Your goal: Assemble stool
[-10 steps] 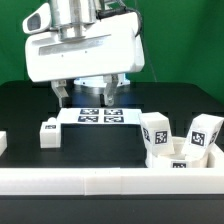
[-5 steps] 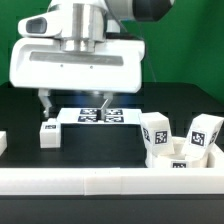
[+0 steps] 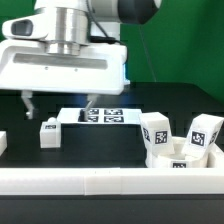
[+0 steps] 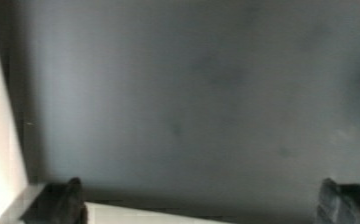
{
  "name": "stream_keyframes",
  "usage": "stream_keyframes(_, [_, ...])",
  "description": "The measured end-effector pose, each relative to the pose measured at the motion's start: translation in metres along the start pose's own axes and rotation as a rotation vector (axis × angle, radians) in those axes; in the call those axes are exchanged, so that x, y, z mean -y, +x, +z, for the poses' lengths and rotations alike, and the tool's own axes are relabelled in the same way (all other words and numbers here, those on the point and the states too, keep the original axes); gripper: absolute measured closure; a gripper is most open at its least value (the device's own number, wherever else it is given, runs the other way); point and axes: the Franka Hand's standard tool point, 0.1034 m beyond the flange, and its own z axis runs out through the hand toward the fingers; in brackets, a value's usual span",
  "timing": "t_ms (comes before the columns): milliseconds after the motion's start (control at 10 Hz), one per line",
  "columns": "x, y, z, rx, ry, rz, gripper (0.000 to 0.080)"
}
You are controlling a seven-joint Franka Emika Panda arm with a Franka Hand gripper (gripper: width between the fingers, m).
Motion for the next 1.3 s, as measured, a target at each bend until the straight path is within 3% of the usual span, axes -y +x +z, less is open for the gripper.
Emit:
stream_keyframes(100, [-0.011, -0.008, 0.003, 0.01, -0.002, 0.005, 0.0151])
stream_keyframes(400, [-0.013, -0.011, 0.004, 0.022, 0.004, 0.019, 0.0151])
stream_keyframes(600, [0.001, -0.008, 0.006, 0.159, 0.083, 0.009, 0.0151])
stream_keyframes(700, [-0.001, -0.002, 0.007, 0.202, 0.089, -0.015, 0.0151])
stream_keyframes(900, [0.006, -0.008, 0.012, 0.315, 0.119, -0.001, 0.0151])
stream_keyframes(1000, [0.008, -0.01, 0.014, 0.372, 0.117, 0.018, 0.0151])
stream_keyframes(1200, [0.009, -0.014, 0.015, 0.472, 0.079, 0.098, 0.0151])
stream_keyframes(1300, [0.012, -0.016, 0.015, 0.546, 0.097, 0.091, 0.0151])
